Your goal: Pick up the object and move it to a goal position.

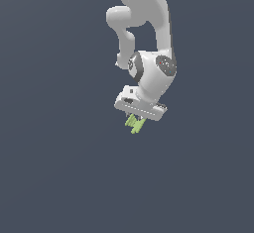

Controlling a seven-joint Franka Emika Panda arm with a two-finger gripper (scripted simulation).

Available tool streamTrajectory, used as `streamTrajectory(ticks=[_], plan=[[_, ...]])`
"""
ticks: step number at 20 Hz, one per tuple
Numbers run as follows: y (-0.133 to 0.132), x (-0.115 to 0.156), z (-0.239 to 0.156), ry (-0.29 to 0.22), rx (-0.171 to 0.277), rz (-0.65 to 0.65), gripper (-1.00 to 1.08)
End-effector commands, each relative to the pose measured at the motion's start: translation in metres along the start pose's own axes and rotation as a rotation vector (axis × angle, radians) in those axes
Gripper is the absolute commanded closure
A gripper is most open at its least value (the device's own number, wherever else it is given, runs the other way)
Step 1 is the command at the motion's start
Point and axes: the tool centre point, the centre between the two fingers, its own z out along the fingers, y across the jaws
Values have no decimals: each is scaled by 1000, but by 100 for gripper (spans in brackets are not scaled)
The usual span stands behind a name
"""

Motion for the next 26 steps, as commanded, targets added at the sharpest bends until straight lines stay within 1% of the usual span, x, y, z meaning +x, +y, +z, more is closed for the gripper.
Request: streamTrajectory(ticks=[1, 7, 13, 20, 26], plan=[[-6, -4, 4, 11, -32, 19, -20], [-19, -14, 14, 45, -102, 61, -20], [-33, -23, 23, 91, -165, 101, -20], [-47, -34, 31, 159, -227, 144, -20], [-60, -42, 38, 227, -269, 178, -20]])
